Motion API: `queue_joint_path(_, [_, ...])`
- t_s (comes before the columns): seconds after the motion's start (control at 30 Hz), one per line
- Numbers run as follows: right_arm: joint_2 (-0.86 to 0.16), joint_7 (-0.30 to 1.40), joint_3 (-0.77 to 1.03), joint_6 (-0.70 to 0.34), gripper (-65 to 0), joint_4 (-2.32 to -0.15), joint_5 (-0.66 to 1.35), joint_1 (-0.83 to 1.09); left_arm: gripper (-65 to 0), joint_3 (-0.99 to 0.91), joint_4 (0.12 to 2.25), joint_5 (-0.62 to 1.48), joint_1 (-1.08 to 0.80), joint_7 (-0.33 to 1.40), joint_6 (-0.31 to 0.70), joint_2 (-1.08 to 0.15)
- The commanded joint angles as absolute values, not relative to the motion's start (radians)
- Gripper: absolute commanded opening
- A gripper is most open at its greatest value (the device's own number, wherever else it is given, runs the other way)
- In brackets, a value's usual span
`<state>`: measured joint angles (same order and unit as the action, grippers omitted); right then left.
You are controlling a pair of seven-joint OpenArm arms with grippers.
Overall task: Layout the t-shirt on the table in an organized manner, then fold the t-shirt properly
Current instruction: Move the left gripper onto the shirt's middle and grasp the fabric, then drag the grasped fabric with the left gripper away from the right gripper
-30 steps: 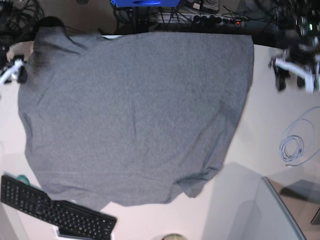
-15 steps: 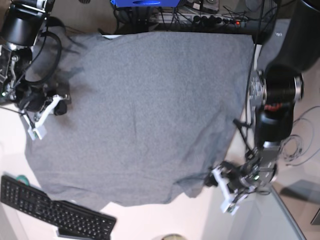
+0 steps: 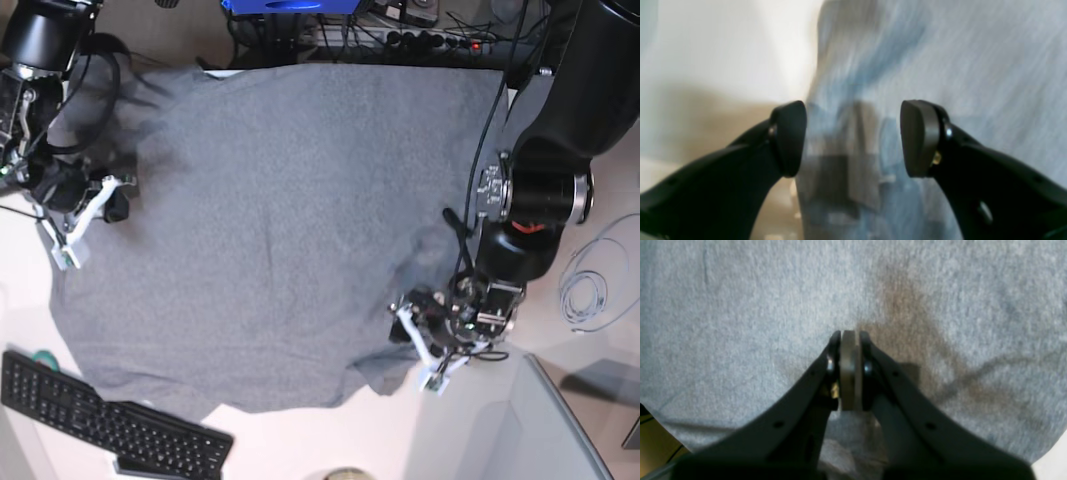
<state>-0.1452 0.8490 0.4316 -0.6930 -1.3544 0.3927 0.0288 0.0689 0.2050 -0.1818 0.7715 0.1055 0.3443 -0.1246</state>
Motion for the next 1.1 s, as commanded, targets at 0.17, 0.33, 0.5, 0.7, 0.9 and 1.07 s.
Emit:
queue_joint_path(0.17, [-0.166, 0.831, 0.440, -0.698, -62.4, -1.293, 0.404, 0.015, -23.0, 0.084, 0.337, -0.179, 0.664, 0.145, 0.343, -0.131])
queue_joint_path(0.33, [-0.165, 0.828, 0.441, -0.698, -62.6, -1.293, 0.315, 0.033, -23.2, 0.082, 0.512, -0.179, 0.509, 0.219, 0.343, -0.133])
queue_joint_path(0.5, [-0.160, 0.759, 0.443, -0.698, -62.7, -1.291, 0.208, 0.041, -23.2, 0.082, 0.539, -0.179, 0.432, 0.274, 0.343, -0.154])
queue_joint_path(0.7, [-0.160, 0.756, 0.550, -0.698, -62.7, -1.221, 0.194, 0.036, -23.2, 0.070, 0.842, -0.173, 0.242, 0.401, 0.343, -0.159])
queue_joint_path(0.9, [-0.160, 0.754, 0.553, -0.698, -62.7, -1.216, 0.194, 0.038, -23.2, 0.068, 1.214, -0.171, 0.093, 0.561, 0.343, -0.157])
queue_joint_path(1.07, [-0.160, 0.754, 0.550, -0.698, -62.7, -1.216, 0.194, 0.035, -23.2, 0.005, 1.245, -0.174, 0.150, 0.572, 0.343, -0.159])
